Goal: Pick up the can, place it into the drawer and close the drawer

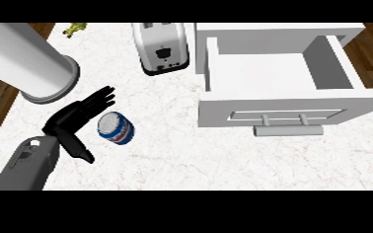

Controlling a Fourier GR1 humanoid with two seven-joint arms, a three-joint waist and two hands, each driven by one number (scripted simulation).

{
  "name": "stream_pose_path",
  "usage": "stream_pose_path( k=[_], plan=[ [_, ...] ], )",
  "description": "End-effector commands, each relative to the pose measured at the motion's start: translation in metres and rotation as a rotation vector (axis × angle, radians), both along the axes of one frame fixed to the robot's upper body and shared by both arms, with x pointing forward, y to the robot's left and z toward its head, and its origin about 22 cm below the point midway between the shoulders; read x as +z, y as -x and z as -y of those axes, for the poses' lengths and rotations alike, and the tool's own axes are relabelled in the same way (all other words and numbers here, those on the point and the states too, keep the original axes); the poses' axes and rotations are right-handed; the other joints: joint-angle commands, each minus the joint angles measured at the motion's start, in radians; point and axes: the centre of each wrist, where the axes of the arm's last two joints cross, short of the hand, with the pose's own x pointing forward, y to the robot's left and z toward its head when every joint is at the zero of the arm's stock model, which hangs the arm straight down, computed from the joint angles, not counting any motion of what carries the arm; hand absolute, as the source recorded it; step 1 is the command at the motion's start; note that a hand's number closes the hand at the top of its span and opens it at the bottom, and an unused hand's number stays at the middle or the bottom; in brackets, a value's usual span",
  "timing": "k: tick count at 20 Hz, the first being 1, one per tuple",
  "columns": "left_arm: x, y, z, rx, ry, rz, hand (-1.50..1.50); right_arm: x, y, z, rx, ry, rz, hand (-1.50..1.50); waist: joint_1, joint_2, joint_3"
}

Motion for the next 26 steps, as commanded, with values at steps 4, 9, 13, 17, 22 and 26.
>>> stream_pose_path(
  k=[4, 9, 13, 17, 22, 26],
  plan=[
    [-0.019, 0.0, 0.001, -0.04, 0.04, -0.035, -1.5, 0.002, -0.012, -0.004, -0.015, -0.002, -0.001, -1.5, 0.006, 0.0, 0.0],
    [-0.041, 0.012, 0.01, -0.048, 0.072, -0.055, -1.5, 0.003, 0.008, 0.009, -0.012, -0.01, 0.013, -1.5, -0.005, 0.002, -0.001],
    [-0.041, 0.004, 0.017, -0.031, 0.058, -0.057, -1.5, 0.02, 0.001, 0.005, 0.006, 0.004, 0.024, -1.5, -0.007, 0.003, -0.001],
    [-0.044, 0.004, 0.022, -0.044, 0.1, -0.079, -1.5, 0.001, 0.012, 0.012, -0.001, -0.012, 0.011, -1.5, -0.012, 0.003, -0.001],
    [-0.04, -0.005, 0.03, -0.044, 0.131, -0.113, 1.5, -0.006, 0.022, 0.022, 0.015, -0.009, -0.006, -1.5, -0.003, -0.001, 0.001],
    [-0.053, 0.005, 0.038, -0.113, 0.186, -0.173, 1.5, 0.018, 0.017, 0.015, 0.007, -0.031, 0.003, -1.5, -0.009, 0.001, -0.001]
  ],
)
